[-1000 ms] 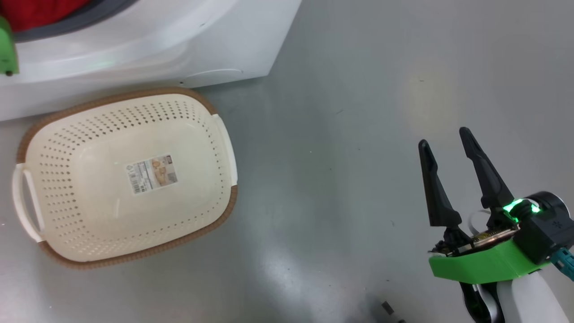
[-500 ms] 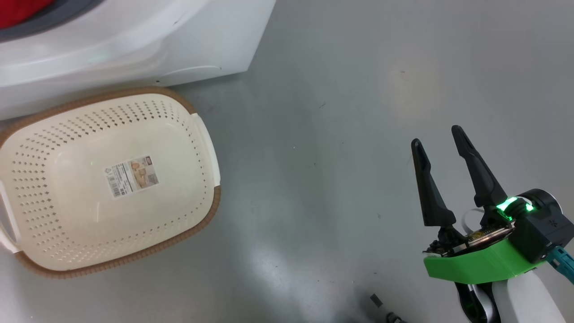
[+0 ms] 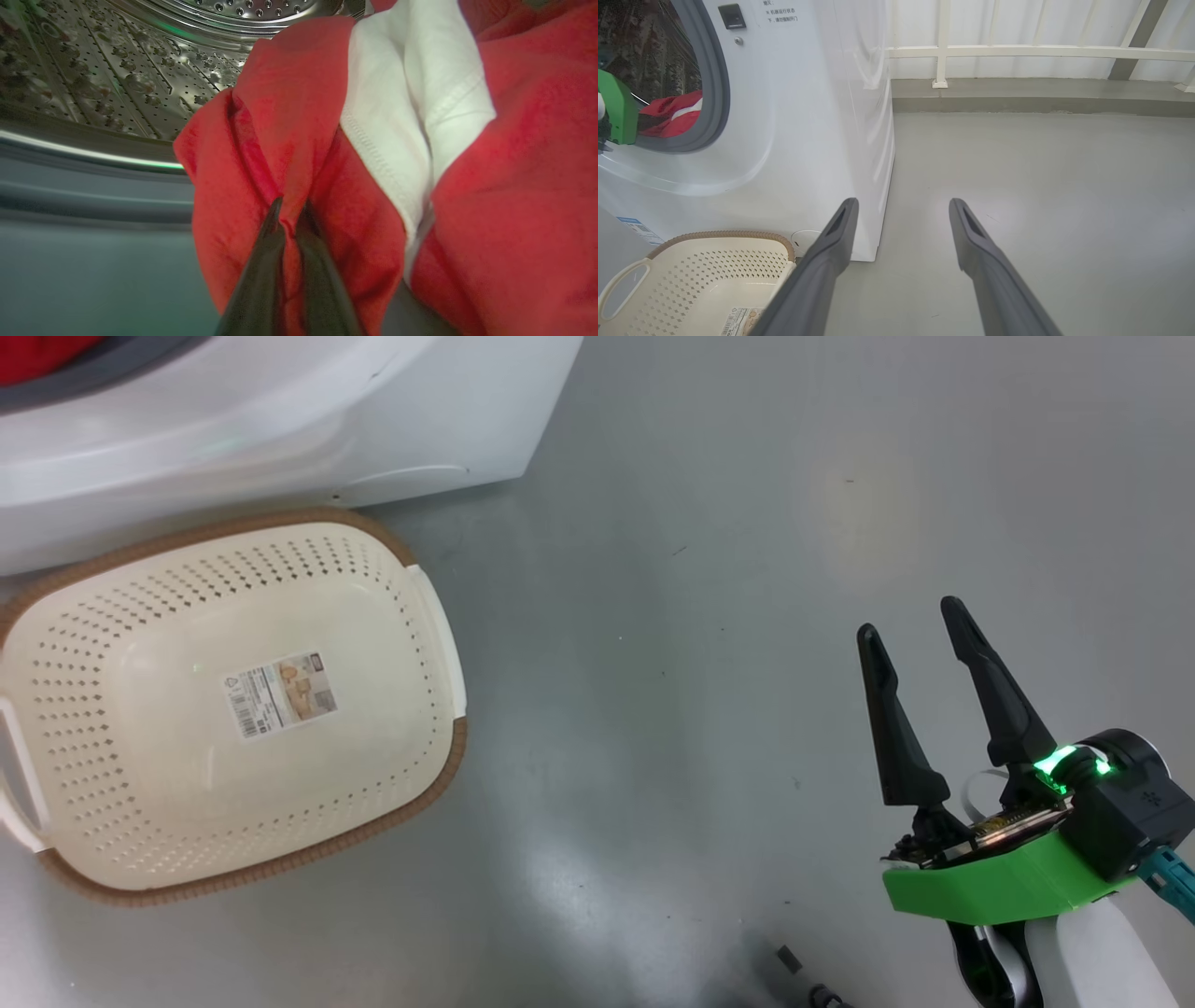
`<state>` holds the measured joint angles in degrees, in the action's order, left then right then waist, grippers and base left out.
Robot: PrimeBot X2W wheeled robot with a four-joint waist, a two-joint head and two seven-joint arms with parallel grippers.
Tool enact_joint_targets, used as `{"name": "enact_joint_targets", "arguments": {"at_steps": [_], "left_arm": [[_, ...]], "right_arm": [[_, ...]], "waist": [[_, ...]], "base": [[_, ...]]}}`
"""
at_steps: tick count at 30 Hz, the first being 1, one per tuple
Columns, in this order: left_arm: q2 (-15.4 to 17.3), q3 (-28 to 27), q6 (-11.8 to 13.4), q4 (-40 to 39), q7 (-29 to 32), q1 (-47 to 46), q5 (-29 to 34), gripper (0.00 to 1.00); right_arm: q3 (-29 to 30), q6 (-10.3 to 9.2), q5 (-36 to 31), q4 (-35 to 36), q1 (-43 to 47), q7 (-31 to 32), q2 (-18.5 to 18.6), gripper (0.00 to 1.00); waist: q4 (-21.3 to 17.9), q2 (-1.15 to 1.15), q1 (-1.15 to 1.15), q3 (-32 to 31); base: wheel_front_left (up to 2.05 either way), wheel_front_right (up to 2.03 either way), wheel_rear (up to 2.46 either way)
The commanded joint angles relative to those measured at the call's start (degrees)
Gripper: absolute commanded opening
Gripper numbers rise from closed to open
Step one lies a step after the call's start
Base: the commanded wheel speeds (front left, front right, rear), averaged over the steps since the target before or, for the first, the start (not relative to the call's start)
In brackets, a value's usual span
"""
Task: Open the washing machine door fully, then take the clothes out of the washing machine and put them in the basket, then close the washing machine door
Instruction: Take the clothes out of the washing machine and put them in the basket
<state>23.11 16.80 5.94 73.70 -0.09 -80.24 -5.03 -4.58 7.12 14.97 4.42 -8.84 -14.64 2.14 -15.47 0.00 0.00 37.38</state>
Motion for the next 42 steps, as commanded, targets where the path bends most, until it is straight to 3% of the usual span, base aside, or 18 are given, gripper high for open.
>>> {"name": "enact_joint_targets", "arguments": {"at_steps": [1,21,42], "left_arm": [[2.11,-0.84,-0.43,-0.92,-1.05,-0.06,-0.95,0.0],[-0.43,-2.6,-3.56,-7.0,-13.35,2.22,-6.03,0.0],[-1.83,-4.93,-4.85,-23.96,-14.87,17.01,-11.56,0.0]], "right_arm": [[-0.96,0.36,0.54,1.02,-0.67,-0.36,0.74,1.0],[-0.47,0.36,0.11,0.56,-0.93,-0.36,0.74,1.0],[0.12,0.36,-0.59,-0.57,-0.21,-0.36,0.74,1.0]], "waist": [[0.44,0.0,0.0,-0.11],[3.61,0.0,0.0,-2.49],[6.84,0.0,0.0,-8.25]], "base": [[0.0,0.0,0.0],[0.0,0.0,0.0],[0.0,0.0,0.0]]}}
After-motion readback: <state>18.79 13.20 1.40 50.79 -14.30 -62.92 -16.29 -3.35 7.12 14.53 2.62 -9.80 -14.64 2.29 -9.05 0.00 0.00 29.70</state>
